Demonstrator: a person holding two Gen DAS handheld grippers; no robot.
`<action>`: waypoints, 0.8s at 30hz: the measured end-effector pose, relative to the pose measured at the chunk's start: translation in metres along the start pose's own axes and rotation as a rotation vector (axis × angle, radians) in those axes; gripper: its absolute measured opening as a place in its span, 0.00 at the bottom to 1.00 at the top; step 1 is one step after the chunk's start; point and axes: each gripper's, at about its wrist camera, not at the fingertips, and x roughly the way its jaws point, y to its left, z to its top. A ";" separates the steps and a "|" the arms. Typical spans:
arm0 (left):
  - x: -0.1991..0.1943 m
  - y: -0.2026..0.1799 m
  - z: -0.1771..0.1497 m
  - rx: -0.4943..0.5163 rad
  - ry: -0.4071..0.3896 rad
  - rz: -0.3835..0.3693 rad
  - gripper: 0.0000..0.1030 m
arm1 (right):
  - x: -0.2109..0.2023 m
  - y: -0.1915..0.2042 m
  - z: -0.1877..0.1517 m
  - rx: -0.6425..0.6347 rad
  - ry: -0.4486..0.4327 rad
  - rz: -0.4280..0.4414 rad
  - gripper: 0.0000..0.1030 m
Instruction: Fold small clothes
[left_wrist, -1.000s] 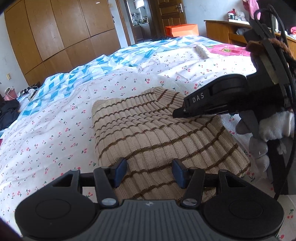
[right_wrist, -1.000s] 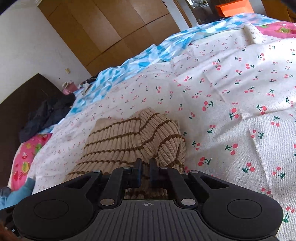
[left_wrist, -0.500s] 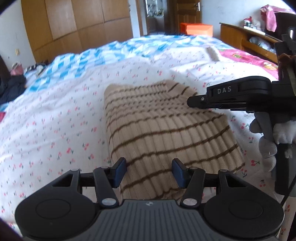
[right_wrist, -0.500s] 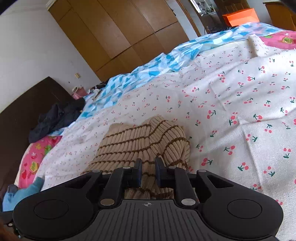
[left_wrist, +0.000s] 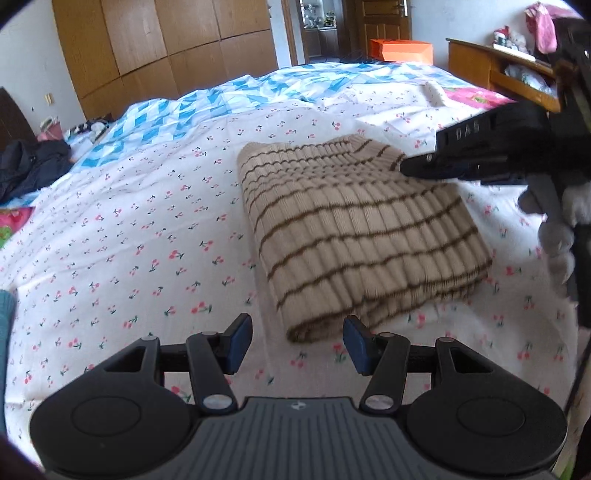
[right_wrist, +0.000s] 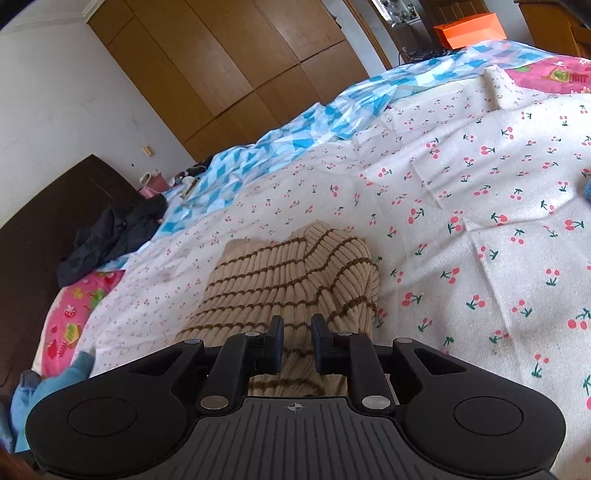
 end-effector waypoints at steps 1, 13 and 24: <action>0.000 -0.002 -0.004 0.010 -0.007 0.005 0.56 | -0.006 0.004 -0.005 -0.013 0.002 0.001 0.18; 0.015 -0.008 -0.015 -0.015 -0.076 0.037 0.56 | -0.039 0.001 -0.038 -0.011 -0.020 -0.042 0.20; 0.025 0.004 -0.023 -0.190 -0.106 0.035 0.56 | -0.039 -0.013 -0.047 0.060 0.037 -0.018 0.24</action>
